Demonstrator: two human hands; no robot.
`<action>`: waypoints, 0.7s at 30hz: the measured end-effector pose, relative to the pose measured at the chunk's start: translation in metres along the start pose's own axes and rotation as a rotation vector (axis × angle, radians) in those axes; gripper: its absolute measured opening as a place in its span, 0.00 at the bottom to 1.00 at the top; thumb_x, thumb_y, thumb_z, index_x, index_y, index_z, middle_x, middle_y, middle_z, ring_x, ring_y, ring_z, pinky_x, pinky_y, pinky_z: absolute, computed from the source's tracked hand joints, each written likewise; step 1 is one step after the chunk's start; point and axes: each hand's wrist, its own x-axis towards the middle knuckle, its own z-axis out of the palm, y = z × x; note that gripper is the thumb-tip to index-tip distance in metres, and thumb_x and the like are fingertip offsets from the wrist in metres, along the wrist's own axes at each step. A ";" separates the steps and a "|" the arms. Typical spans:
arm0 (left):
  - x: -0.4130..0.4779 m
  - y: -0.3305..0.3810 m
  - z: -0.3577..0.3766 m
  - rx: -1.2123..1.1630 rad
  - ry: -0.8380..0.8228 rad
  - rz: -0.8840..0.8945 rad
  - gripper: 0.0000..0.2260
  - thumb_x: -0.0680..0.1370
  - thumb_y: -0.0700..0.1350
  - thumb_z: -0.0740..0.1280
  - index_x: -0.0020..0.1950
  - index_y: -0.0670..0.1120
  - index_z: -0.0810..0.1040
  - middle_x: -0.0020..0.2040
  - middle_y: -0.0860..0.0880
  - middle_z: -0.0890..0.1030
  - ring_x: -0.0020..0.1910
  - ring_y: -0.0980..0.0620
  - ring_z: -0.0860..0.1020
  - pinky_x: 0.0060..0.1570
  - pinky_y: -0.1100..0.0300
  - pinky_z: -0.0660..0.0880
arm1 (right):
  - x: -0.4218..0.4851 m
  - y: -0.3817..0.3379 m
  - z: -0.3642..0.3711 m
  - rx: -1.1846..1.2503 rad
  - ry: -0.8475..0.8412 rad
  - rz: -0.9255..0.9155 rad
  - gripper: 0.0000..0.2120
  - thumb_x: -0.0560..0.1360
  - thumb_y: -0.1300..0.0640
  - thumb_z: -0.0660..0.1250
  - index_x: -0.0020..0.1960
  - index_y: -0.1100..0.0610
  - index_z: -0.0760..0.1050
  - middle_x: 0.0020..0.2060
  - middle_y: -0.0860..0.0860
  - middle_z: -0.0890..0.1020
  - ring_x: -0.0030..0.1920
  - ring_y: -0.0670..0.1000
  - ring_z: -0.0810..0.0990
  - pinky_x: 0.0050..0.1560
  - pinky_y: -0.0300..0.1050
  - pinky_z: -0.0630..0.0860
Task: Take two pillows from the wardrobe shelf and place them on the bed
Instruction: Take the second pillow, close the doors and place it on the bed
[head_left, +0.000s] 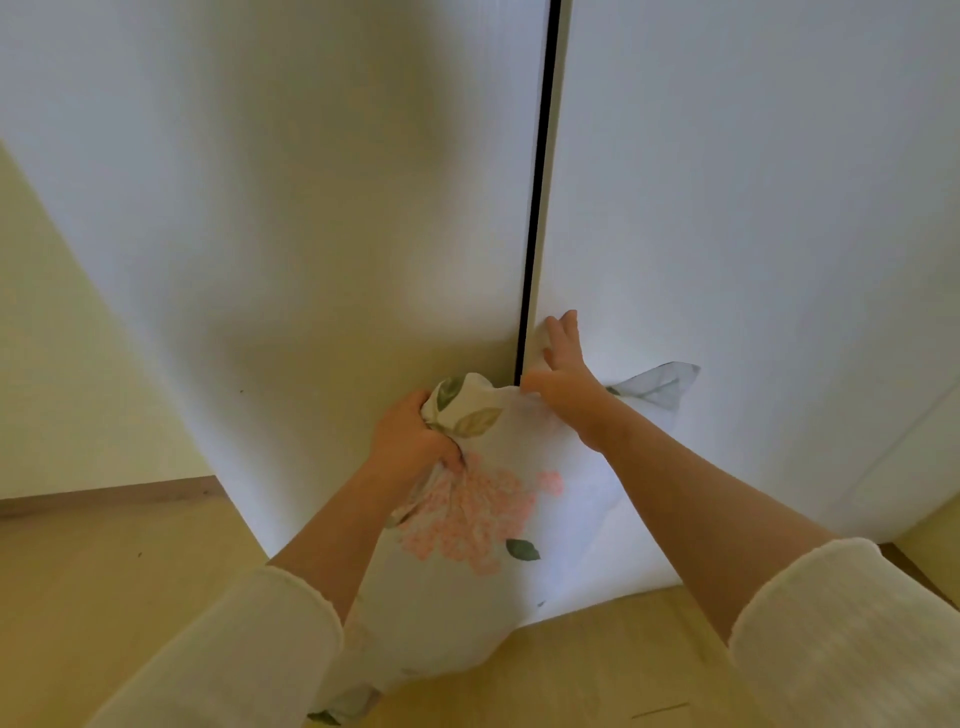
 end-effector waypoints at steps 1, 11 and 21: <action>0.003 -0.002 0.000 0.004 0.007 -0.008 0.22 0.48 0.33 0.72 0.36 0.51 0.73 0.36 0.52 0.77 0.40 0.47 0.76 0.39 0.54 0.74 | 0.004 0.000 0.000 -0.020 -0.001 -0.001 0.40 0.73 0.68 0.59 0.76 0.54 0.39 0.75 0.44 0.33 0.77 0.50 0.45 0.74 0.54 0.56; 0.020 -0.003 -0.005 0.077 0.068 -0.019 0.21 0.45 0.37 0.69 0.36 0.49 0.72 0.37 0.48 0.78 0.44 0.42 0.78 0.45 0.44 0.78 | 0.040 0.002 -0.001 -0.191 0.000 0.022 0.40 0.72 0.59 0.62 0.76 0.53 0.41 0.75 0.44 0.34 0.76 0.52 0.47 0.75 0.59 0.52; 0.010 -0.008 -0.011 -0.008 0.102 -0.035 0.24 0.51 0.29 0.73 0.42 0.45 0.76 0.36 0.51 0.78 0.39 0.49 0.76 0.37 0.57 0.74 | 0.038 0.015 -0.004 -0.166 -0.018 -0.053 0.41 0.72 0.53 0.65 0.76 0.47 0.43 0.76 0.44 0.40 0.77 0.52 0.47 0.75 0.59 0.52</action>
